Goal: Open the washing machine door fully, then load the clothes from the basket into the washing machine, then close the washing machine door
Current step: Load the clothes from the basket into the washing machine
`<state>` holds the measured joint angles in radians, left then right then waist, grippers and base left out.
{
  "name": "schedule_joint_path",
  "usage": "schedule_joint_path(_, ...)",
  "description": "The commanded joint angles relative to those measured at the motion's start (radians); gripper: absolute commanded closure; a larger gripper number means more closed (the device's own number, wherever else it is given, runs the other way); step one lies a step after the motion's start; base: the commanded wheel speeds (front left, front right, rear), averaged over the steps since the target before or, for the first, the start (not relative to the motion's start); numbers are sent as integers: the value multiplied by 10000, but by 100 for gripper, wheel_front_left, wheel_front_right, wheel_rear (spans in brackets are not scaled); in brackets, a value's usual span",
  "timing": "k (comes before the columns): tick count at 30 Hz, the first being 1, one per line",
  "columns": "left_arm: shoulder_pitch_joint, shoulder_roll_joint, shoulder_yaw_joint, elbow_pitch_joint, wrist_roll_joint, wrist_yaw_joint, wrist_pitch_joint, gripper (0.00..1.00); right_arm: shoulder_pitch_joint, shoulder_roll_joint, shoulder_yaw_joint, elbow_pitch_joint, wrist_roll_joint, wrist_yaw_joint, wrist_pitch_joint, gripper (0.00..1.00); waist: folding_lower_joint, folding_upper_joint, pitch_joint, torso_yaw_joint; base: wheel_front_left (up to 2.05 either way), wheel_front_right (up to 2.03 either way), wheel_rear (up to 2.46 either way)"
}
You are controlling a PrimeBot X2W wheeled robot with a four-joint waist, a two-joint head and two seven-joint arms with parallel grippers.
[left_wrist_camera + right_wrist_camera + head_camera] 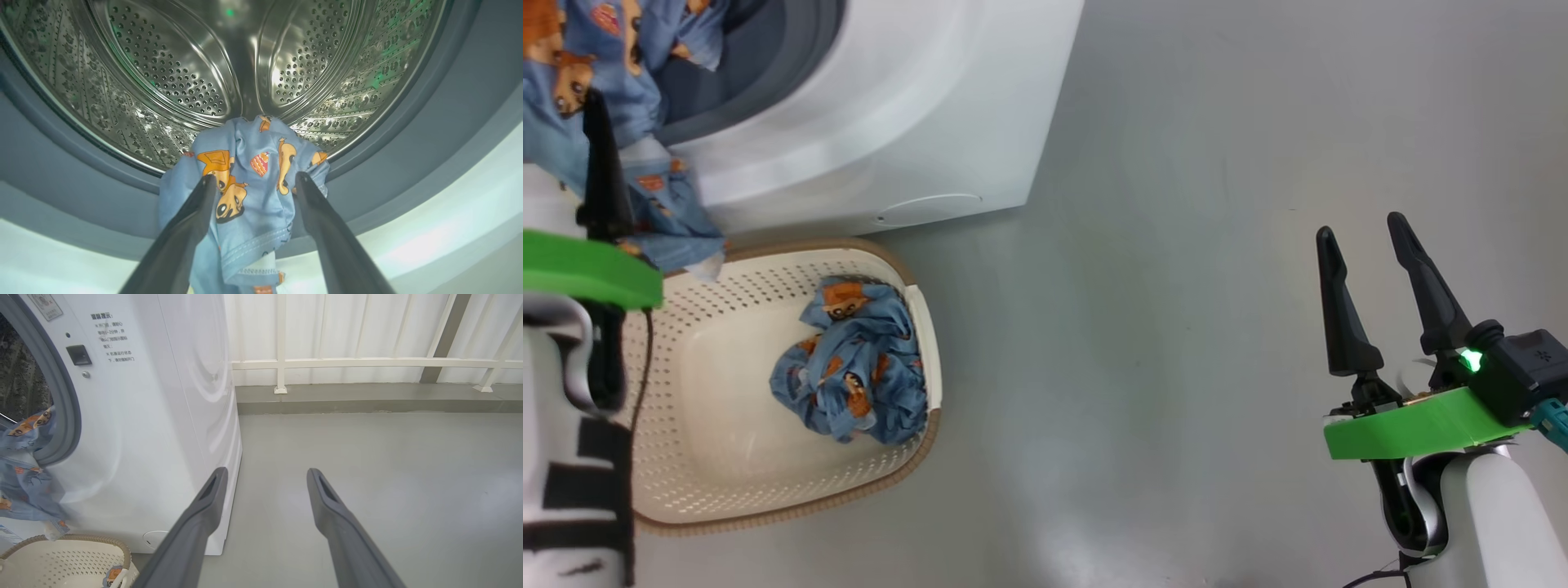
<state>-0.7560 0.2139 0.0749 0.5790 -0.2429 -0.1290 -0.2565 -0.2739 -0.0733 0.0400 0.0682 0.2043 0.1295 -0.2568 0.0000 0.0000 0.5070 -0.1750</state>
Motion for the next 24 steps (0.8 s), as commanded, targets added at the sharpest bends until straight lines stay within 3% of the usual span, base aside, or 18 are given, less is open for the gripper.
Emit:
schedule_joint_path(1,407,263,377,-450,120,-17,-53,0,219,-127,162,-241,6,12,-49,0,0,0,-132,146,0,0,0)
schedule_joint_path(24,3869,-770,879,-2741,178,-17,-53,0,683,-627,-38,-163,11,12,-49,0,0,0,-1001,807,0,0,0)
